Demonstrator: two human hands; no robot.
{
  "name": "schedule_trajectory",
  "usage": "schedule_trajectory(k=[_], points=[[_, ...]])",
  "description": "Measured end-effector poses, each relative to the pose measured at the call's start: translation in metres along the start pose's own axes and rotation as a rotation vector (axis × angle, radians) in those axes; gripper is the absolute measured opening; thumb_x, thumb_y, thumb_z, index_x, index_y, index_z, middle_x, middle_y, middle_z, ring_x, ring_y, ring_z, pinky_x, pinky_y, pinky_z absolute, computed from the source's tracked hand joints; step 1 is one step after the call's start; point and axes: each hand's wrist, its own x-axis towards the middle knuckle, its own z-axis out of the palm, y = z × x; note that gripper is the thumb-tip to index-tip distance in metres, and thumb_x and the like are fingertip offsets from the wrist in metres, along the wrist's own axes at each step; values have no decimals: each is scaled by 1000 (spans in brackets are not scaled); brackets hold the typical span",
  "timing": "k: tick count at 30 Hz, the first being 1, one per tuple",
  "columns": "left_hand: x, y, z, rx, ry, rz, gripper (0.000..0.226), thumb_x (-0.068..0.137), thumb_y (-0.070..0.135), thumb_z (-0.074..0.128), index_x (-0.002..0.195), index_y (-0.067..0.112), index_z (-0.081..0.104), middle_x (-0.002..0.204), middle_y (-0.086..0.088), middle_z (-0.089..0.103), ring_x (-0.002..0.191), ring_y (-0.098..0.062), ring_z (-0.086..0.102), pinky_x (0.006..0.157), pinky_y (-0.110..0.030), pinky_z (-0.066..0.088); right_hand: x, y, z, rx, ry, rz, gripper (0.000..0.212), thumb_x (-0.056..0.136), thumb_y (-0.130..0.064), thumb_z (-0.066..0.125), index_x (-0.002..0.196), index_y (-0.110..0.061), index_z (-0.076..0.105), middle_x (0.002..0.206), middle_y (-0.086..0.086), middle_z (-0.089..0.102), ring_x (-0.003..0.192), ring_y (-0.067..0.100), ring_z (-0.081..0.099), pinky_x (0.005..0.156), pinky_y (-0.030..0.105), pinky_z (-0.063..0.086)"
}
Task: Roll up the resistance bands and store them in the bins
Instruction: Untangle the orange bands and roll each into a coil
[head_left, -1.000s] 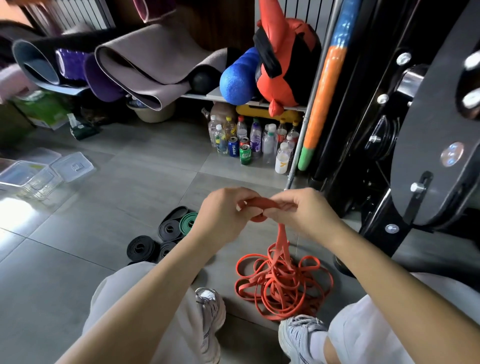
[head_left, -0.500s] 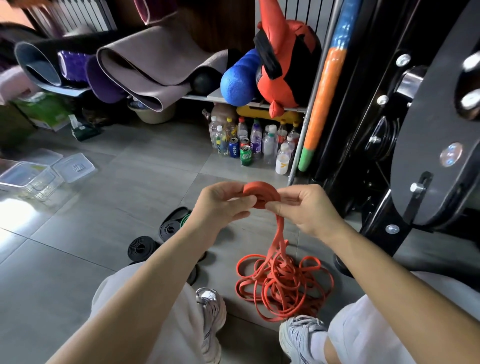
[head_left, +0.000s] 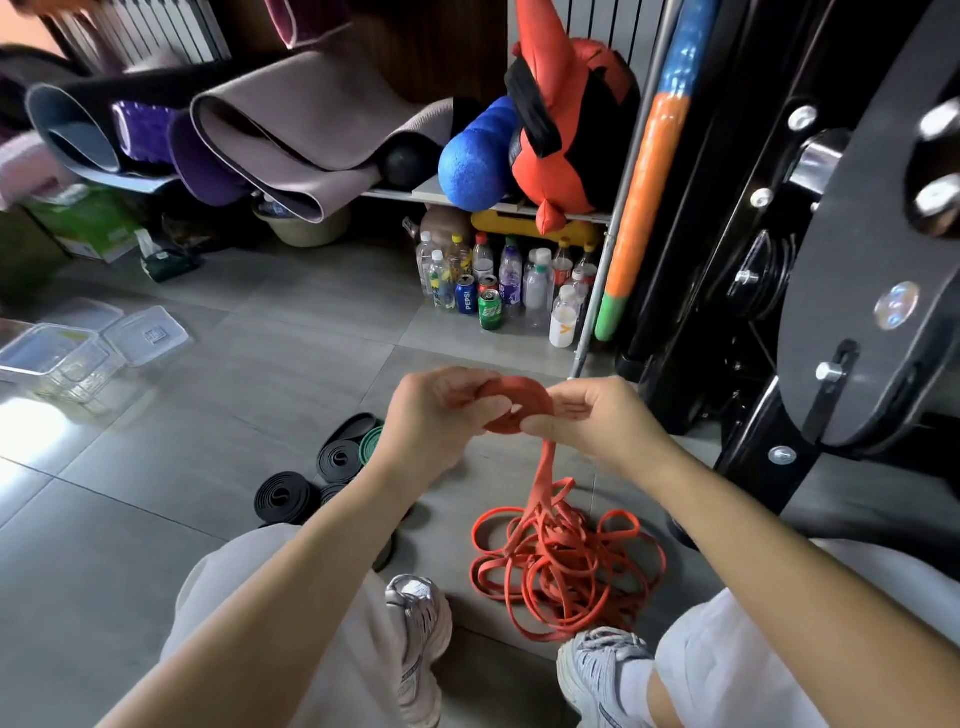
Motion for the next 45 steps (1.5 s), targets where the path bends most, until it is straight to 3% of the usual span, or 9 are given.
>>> schedule_trajectory(k=[5,10,14,17,21,27,29,35,45], points=[[-2,7,-2,-297,-53,-154,21,81,-4,66,83,17,68,78,-1,70,66,-11,68,67,-23,58,1,-2,7,216,73,16,25,75,4,71,89,-16,70,69,-16,71,70,-1,67,68,14,53],[-3,-6,2,492,-186,185,39,78,16,73,115,21,63,107,4,63,94,-15,61,83,-27,48,1,9,9,-270,34,-2,13,75,-12,76,80,-24,75,61,-16,67,60,-3,62,64,22,53],[-5,-9,4,632,-193,294,23,82,14,65,104,20,68,97,3,70,92,-19,62,81,-29,46,0,11,12,-260,4,17,8,75,-16,76,80,-22,76,70,-2,72,68,14,69,68,34,57],[-2,-7,1,375,-91,190,19,80,7,68,95,19,71,83,8,69,83,-11,65,77,-17,47,3,8,5,-45,-22,45,19,73,-6,77,82,-23,73,74,-8,73,69,2,67,74,27,56],[1,0,2,-211,7,-40,20,80,-8,65,94,6,68,72,3,69,66,-15,66,70,-28,58,3,6,7,136,-12,35,25,72,0,74,88,-19,70,74,-15,72,74,-2,65,76,19,53],[-1,5,-3,-718,-58,-189,15,84,-1,58,94,8,64,81,-6,72,78,-17,69,73,-28,58,3,-2,8,266,124,-9,33,77,8,66,107,-5,64,61,-18,68,64,-7,63,65,7,47],[2,4,-3,-611,-81,-189,15,85,-3,59,92,11,62,87,-9,70,81,-19,68,78,-31,58,2,-2,6,183,118,-13,25,78,4,68,96,-14,68,60,-18,68,63,-6,63,64,9,48],[0,-12,1,516,-133,313,39,78,22,74,115,19,61,109,-1,65,98,-20,60,83,-32,48,3,17,4,-273,64,3,14,75,-15,76,70,-26,71,67,-4,70,62,9,64,68,37,55],[2,-12,0,822,-348,224,22,84,28,63,105,23,67,95,1,69,90,-23,60,73,-31,46,-5,22,11,-366,-72,67,13,74,-21,77,86,-24,76,75,-9,72,72,5,67,75,32,56]])
